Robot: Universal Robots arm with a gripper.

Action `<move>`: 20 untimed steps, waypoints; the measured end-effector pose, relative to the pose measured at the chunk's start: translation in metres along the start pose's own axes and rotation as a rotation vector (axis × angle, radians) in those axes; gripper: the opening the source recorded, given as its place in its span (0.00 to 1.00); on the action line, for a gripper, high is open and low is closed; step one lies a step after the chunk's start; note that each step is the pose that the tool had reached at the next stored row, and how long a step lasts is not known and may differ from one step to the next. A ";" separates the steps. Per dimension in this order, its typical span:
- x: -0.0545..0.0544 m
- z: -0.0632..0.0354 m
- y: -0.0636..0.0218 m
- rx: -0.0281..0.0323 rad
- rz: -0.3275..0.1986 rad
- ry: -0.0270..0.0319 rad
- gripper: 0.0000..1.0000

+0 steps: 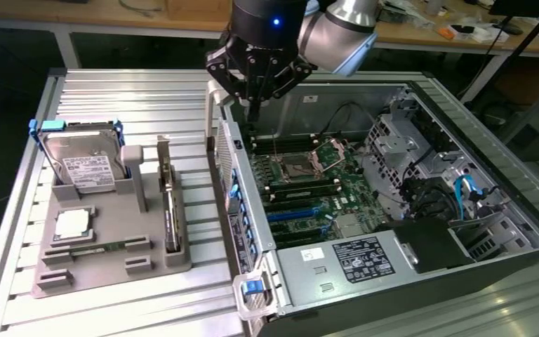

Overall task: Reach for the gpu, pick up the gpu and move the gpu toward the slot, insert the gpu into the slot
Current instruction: 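Reach for the gpu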

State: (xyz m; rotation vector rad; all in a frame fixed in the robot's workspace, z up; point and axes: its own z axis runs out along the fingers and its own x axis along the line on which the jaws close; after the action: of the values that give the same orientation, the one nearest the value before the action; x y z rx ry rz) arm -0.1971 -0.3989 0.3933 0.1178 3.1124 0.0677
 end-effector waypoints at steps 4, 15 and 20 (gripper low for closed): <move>0.010 -0.0003 -0.0007 0.0001 0.000 0.0001 0.11; 0.040 -0.0011 -0.0030 0.0000 0.000 0.0001 0.11; 0.053 -0.0015 -0.0040 0.0000 0.000 0.0000 0.11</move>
State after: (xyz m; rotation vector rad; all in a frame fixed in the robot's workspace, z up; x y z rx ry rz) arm -0.2506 -0.3989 0.3933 0.1182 3.1124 0.0677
